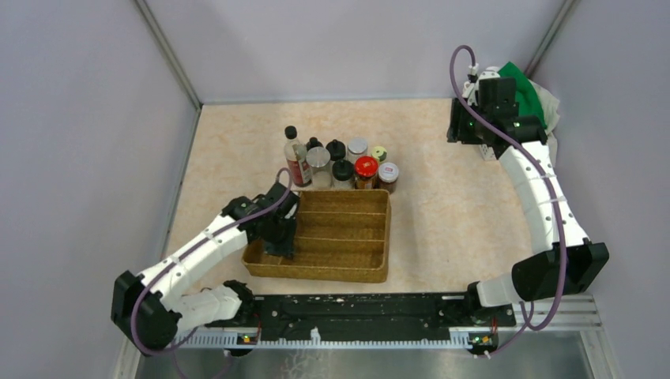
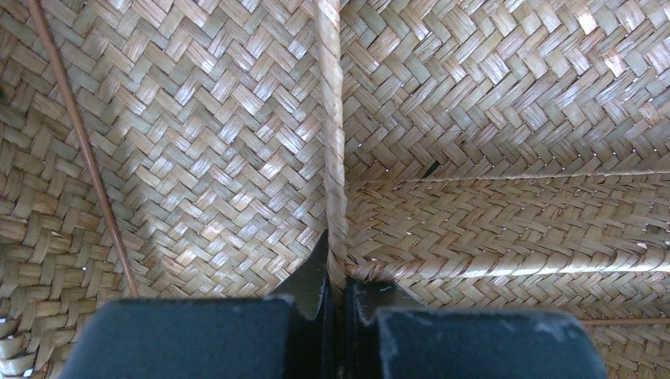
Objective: Organize the condiment bottles
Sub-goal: Place the storage box at the center of the board.
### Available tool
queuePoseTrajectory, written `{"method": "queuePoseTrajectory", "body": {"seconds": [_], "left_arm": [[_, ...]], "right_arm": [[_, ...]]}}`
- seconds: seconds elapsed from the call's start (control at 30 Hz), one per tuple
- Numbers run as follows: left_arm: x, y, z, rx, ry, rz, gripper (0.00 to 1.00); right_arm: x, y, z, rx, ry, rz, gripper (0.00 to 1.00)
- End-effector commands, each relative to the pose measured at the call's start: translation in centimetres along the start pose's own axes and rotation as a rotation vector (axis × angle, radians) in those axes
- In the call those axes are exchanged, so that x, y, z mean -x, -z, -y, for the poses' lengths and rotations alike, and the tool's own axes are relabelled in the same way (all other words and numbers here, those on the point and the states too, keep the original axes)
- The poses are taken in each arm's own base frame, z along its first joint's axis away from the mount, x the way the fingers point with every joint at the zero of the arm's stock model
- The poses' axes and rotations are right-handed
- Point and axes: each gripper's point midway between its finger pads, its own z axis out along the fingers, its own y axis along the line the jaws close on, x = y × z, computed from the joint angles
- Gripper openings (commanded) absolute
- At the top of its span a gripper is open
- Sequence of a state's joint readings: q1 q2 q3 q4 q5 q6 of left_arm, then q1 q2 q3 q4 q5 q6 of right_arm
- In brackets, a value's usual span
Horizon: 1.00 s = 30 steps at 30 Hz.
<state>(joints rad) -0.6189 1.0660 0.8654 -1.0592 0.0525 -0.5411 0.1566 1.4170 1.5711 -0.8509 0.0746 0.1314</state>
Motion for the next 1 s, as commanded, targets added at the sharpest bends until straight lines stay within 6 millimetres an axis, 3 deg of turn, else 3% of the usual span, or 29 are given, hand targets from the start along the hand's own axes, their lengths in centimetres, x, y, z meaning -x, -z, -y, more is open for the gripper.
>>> {"method": "queuePoseTrajectory", "body": {"seconds": [0.0, 0.37, 0.67, 0.97], "left_arm": [[3.0, -1.4, 4.0, -0.049, 0.05, 0.128, 0.0], [6.1, -4.9, 6.1, -0.002, 0.115, 0.268, 0.0], [4.8, -8.8, 8.2, 0.061, 0.055, 0.181, 0.0], [5.3, -9.8, 8.6, 0.127, 0.066, 0.213, 0.0]], "right_arm": [[1.3, 0.5, -0.4, 0.007, 0.015, 0.058, 0.54], [0.1, 0.0, -0.4, 0.012, 0.03, 0.035, 0.54], [-0.7, -0.3, -0.2, 0.009, 0.034, 0.022, 0.54], [-1.3, -0.6, -0.2, 0.012, 0.036, 0.015, 0.54]]}}
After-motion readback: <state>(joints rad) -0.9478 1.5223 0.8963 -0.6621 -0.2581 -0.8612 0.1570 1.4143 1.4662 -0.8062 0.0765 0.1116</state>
